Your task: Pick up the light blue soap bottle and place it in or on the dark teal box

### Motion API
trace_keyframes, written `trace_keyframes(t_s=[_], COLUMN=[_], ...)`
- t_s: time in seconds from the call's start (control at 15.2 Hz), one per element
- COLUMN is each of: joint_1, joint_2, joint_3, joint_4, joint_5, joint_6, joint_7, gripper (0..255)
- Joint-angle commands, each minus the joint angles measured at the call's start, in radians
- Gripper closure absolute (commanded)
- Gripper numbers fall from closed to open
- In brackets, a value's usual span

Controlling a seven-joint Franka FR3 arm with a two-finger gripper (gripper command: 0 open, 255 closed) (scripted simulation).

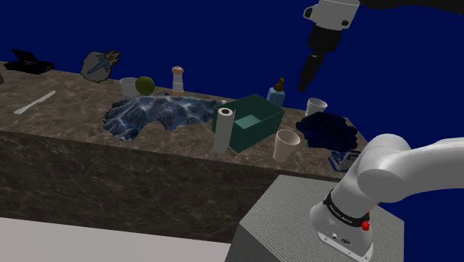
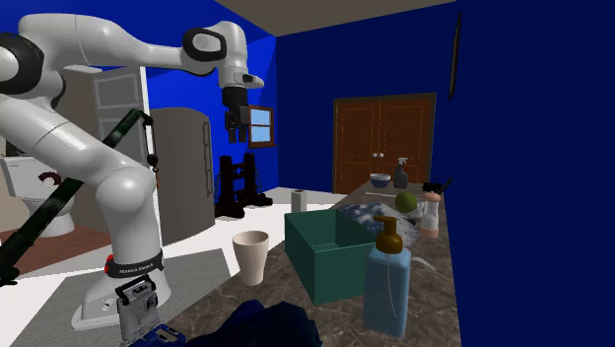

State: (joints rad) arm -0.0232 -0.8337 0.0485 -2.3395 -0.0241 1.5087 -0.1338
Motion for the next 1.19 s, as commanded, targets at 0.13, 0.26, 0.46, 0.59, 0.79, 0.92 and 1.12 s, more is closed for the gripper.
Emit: trace_keyframes(t_s=[0.13, 0.26, 0.46, 0.59, 0.79, 0.92, 1.12], joint_1=[-0.014, -0.027, -0.044, -0.054, -0.067, -0.074, -0.082], joint_2=[0.035, 0.074, 0.141, 0.19, 0.271, 0.329, 0.421], joint_3=[-0.039, -0.078, -0.136, -0.173, -0.228, -0.264, -0.317], joint_4=[0.001, 0.006, 0.024, 0.041, 0.077, 0.107, 0.161], joint_5=[-0.026, -0.049, -0.078, -0.094, -0.11, -0.115, -0.113], joint_6=[0.035, 0.071, 0.124, 0.158, 0.207, 0.237, 0.279], joint_7=[-0.039, -0.077, -0.133, -0.171, -0.227, -0.265, -0.324], gripper=[0, 0, 0, 0, 0, 0, 0])
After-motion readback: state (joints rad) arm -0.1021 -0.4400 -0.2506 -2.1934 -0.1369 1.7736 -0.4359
